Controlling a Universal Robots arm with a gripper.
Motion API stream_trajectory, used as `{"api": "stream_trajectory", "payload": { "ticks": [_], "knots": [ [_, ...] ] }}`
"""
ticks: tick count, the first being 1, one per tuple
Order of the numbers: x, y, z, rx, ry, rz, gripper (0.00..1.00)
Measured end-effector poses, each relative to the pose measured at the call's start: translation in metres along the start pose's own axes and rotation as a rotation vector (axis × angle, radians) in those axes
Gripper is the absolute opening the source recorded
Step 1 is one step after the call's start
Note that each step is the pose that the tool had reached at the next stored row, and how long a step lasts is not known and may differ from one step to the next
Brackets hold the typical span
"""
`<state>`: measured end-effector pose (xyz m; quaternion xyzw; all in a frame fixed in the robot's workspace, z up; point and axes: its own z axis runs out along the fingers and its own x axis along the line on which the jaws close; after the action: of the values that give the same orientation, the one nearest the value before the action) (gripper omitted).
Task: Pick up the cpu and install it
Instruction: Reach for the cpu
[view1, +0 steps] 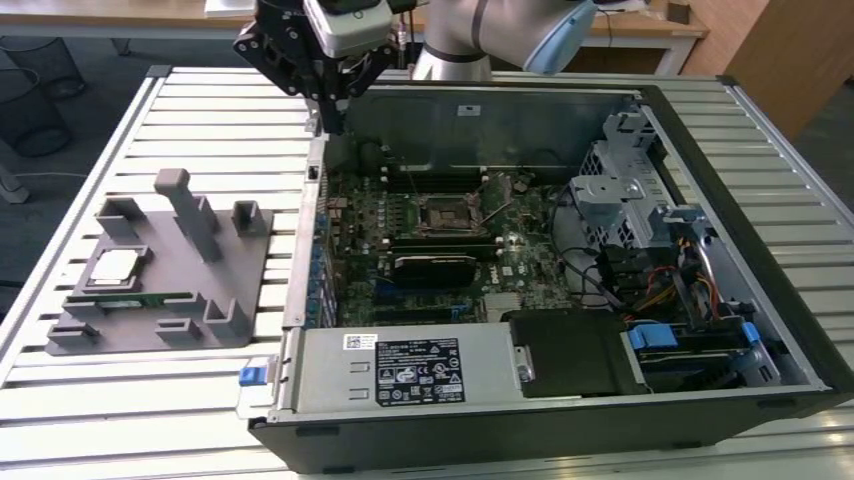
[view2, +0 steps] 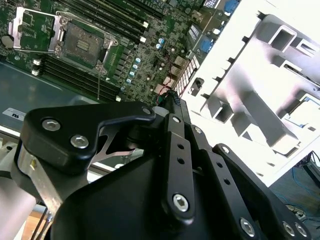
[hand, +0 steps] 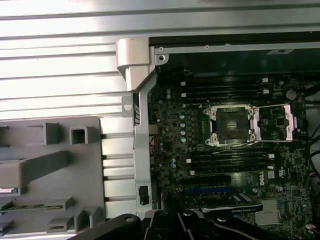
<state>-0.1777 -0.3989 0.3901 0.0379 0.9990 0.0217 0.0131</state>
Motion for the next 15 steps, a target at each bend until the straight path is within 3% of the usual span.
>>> {"api": "stream_trajectory", "payload": {
  "ticks": [15],
  "knots": [
    [0.0041, -0.0003, 0.0004, 0.0000, 0.0000, 0.000, 0.11]
  ]
}}
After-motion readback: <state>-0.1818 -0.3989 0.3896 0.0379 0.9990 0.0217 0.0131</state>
